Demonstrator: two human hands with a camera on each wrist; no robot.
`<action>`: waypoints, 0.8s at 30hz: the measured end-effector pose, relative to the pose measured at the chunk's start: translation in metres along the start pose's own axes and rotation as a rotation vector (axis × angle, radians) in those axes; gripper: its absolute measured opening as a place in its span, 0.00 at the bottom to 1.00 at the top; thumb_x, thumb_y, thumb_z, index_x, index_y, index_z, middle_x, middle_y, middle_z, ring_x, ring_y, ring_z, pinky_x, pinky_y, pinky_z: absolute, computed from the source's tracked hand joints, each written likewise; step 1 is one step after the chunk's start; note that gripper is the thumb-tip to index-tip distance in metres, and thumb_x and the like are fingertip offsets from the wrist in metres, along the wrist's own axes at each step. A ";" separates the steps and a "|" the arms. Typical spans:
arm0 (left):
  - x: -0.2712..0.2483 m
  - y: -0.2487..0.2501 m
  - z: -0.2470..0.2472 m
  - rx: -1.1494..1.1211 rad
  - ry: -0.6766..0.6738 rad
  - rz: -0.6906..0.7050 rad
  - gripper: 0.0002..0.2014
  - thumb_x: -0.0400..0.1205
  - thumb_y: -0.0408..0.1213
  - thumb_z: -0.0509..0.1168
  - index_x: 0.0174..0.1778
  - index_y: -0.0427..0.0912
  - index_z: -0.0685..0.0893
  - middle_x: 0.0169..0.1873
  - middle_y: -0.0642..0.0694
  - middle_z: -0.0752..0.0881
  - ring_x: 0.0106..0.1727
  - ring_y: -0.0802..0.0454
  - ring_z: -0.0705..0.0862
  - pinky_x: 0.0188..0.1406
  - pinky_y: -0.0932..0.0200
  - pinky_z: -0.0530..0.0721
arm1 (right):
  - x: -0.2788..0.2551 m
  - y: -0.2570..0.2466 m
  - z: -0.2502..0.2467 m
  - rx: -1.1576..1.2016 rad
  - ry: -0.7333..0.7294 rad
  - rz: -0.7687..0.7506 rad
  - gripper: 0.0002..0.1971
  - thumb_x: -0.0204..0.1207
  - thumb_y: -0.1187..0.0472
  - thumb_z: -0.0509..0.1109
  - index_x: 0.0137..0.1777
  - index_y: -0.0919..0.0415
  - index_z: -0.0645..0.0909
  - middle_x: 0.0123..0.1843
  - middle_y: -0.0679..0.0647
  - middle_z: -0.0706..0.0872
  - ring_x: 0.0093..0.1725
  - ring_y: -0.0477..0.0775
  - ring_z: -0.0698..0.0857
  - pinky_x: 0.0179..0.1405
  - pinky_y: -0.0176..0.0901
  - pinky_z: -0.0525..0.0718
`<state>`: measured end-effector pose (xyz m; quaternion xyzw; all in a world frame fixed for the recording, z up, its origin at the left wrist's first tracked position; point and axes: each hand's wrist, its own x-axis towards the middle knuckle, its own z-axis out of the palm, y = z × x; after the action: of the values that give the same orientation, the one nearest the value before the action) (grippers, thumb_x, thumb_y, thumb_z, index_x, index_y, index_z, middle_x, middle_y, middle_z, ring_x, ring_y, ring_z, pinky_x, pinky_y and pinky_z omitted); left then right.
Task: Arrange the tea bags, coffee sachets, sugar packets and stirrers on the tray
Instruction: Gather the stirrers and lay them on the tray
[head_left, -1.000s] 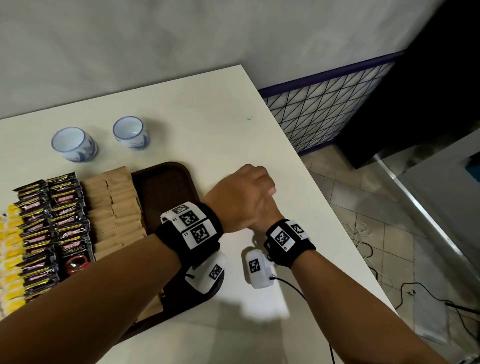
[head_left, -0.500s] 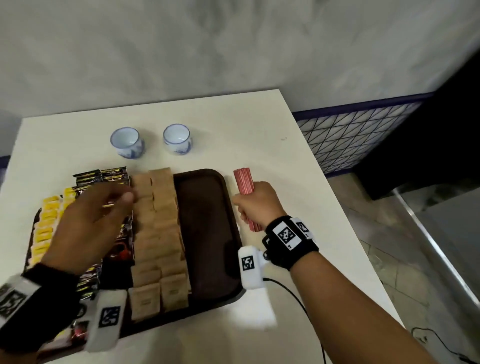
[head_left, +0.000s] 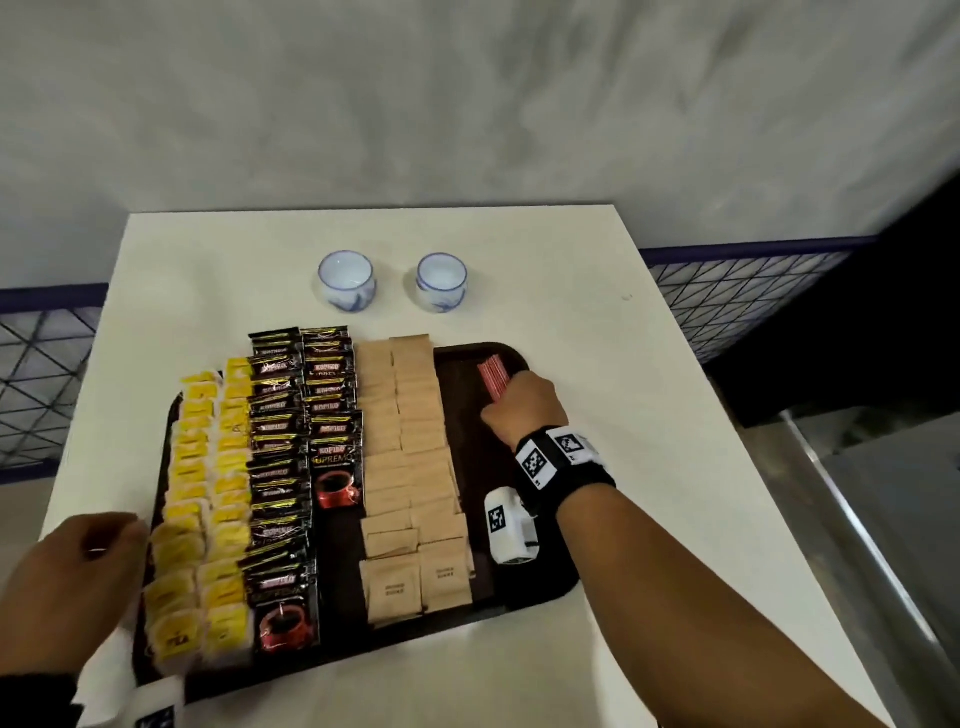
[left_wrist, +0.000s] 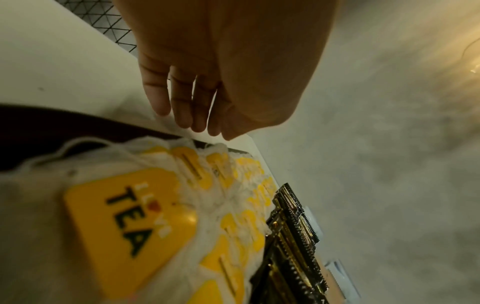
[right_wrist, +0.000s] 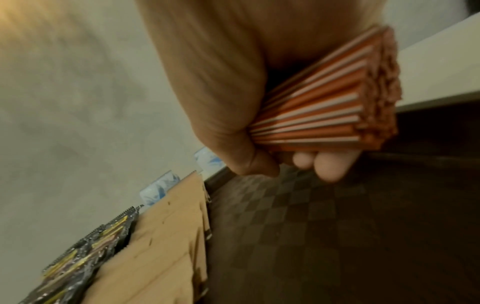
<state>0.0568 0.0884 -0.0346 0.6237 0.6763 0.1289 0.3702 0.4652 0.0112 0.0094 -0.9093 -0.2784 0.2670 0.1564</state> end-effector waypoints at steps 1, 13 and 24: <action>-0.002 -0.002 -0.001 0.000 -0.005 -0.002 0.11 0.87 0.40 0.65 0.60 0.38 0.82 0.49 0.36 0.84 0.54 0.31 0.85 0.55 0.38 0.82 | 0.000 -0.002 0.001 -0.017 0.003 0.012 0.18 0.73 0.59 0.74 0.61 0.64 0.82 0.58 0.62 0.88 0.55 0.65 0.88 0.48 0.47 0.85; 0.008 -0.029 -0.001 -0.040 0.000 0.036 0.08 0.85 0.44 0.68 0.57 0.49 0.83 0.49 0.43 0.87 0.51 0.37 0.86 0.54 0.37 0.85 | 0.012 -0.024 0.005 -0.119 -0.004 0.087 0.13 0.74 0.63 0.72 0.34 0.60 0.71 0.35 0.53 0.77 0.29 0.50 0.76 0.37 0.43 0.81; 0.074 -0.138 0.035 -0.222 -0.002 -0.152 0.22 0.70 0.61 0.68 0.55 0.54 0.84 0.56 0.39 0.89 0.56 0.36 0.86 0.66 0.35 0.79 | 0.010 -0.029 0.000 -0.249 -0.027 0.066 0.11 0.72 0.62 0.74 0.40 0.60 0.72 0.48 0.59 0.84 0.43 0.59 0.83 0.38 0.44 0.81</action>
<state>-0.0196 0.1218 -0.1724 0.5258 0.7029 0.1737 0.4465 0.4597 0.0404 0.0186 -0.9267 -0.2811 0.2476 0.0298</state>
